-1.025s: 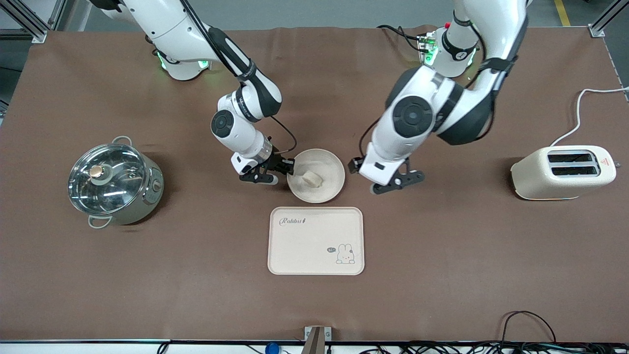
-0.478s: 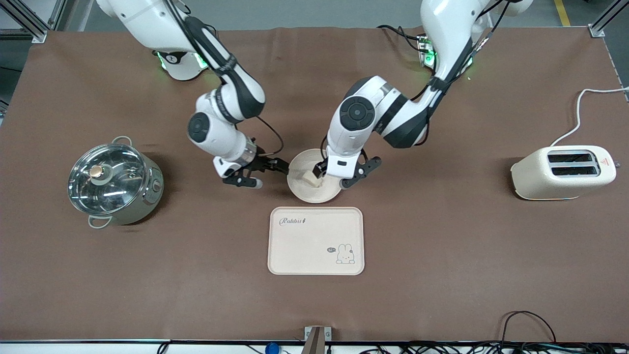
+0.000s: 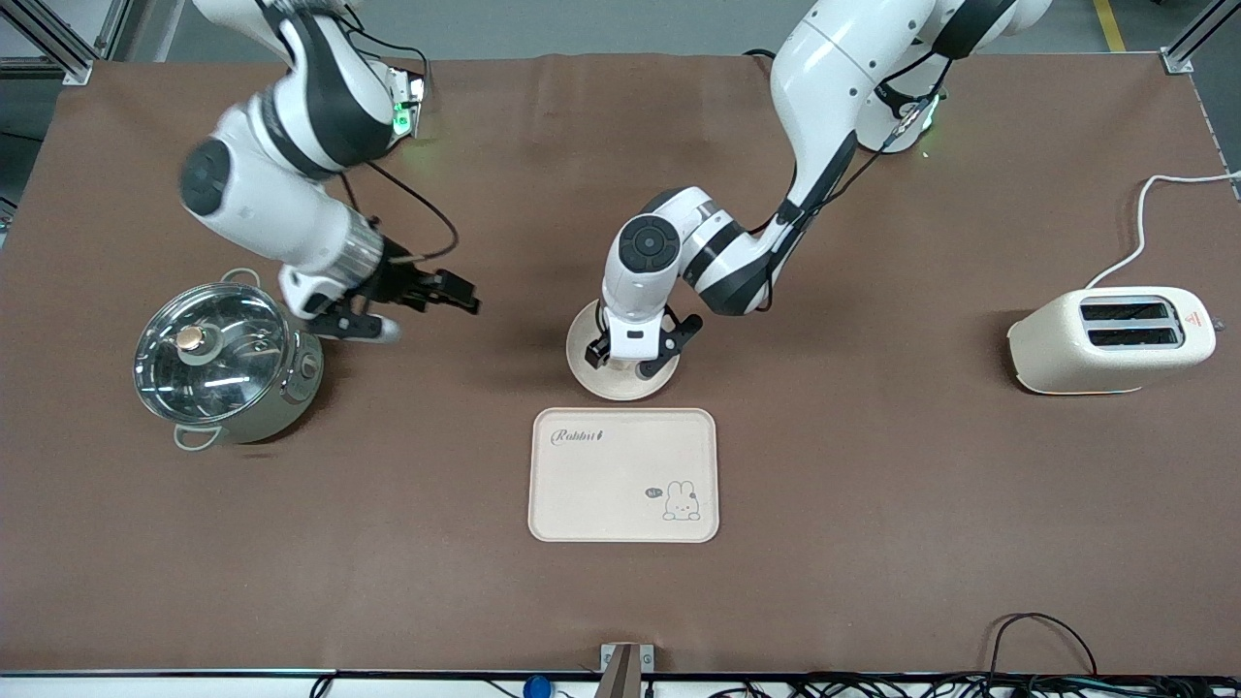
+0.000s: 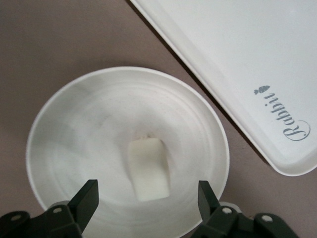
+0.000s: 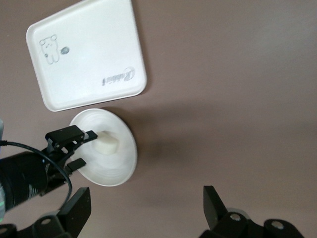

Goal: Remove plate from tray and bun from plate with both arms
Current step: 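Grasp the bun with the left gripper while the right gripper withdraws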

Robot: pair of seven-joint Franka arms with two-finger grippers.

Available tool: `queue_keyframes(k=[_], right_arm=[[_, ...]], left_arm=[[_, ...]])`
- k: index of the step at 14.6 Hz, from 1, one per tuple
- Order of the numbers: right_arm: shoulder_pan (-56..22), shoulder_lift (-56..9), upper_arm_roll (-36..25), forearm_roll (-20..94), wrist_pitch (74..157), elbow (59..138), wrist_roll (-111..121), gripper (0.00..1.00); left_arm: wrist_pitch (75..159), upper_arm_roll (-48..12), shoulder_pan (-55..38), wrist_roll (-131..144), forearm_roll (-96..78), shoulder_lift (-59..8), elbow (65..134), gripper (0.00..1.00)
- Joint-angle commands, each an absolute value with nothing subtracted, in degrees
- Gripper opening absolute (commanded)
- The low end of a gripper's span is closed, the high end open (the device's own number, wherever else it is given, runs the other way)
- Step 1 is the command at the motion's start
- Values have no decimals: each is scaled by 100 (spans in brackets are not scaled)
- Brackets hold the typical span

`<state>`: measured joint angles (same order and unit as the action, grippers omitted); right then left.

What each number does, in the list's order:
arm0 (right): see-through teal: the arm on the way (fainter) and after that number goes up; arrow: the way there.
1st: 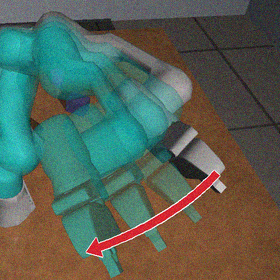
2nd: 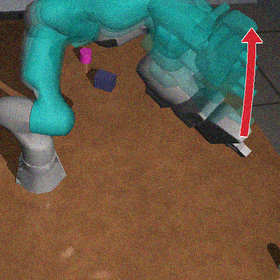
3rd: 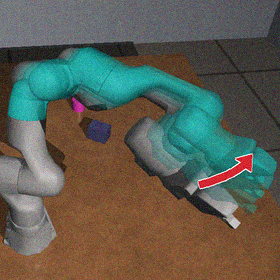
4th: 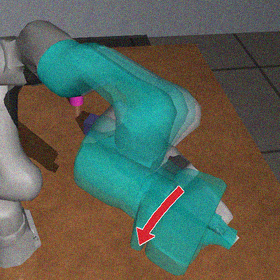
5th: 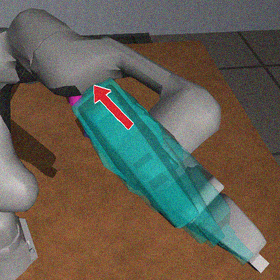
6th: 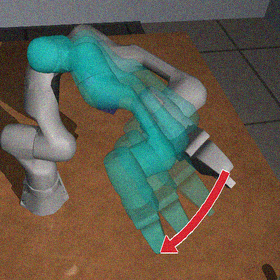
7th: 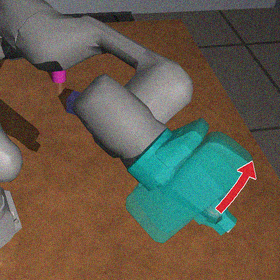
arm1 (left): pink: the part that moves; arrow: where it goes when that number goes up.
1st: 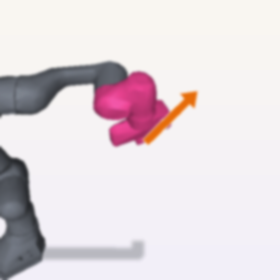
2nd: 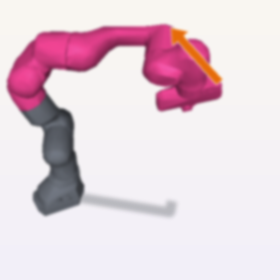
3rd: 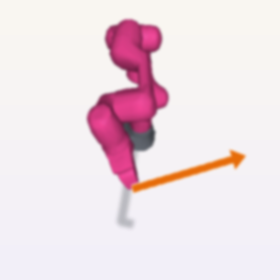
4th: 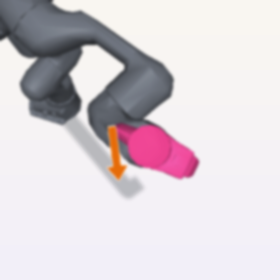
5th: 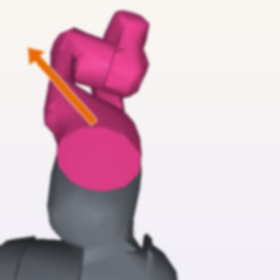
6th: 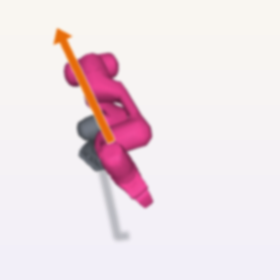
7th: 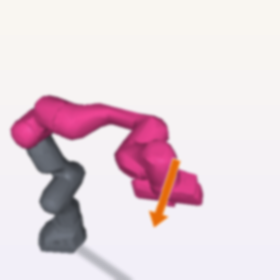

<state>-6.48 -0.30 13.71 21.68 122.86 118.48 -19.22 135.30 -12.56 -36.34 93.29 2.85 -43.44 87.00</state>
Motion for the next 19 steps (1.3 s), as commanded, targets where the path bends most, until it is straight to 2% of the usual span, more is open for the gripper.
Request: queue_keyframes(k=[1, 3, 5, 9, 10, 14, 17, 19], right_arm=[[15, 526, 1450, 1610, 11473, 11604, -1680, 100], [569, 554, 1450, 1364, 10665, 10920, -1198, 100], [860, 519, 1459, 733, 10040, 10277, -775, 100], [1274, 545, 1337, 422, 9213, 9599, -74, 100], [1187, 545, 1031, 422, 9133, 9502, 156, 100], [-32, 519, -559, 273, 8983, 9229, 738, 100], [-246, 519, -677, 194, 8825, 9211, 511, 100], [-211, 519, -432, -122, 8807, 9167, 264, 100]], left_arm=[[13876, -1204, -3683, 9580, 413, -4587, 8517, 88], [14001, -1204, -3683, 9580, 422, -4710, 8517, 88], [14010, -1204, -3683, 9580, 439, -4746, 8543, 82], [14001, -1204, -3683, 9580, 501, -4808, 8561, 56], [14001, -1204, -3674, 9580, 501, -4790, 8561, 46], [13922, -1195, -3683, 9545, 667, -4738, 8561, 27], [13414, -1187, -3560, 9484, 834, -4396, 8508, 25], [13054, -1204, -3280, 9221, 1176, -4115, 8508, 25]])
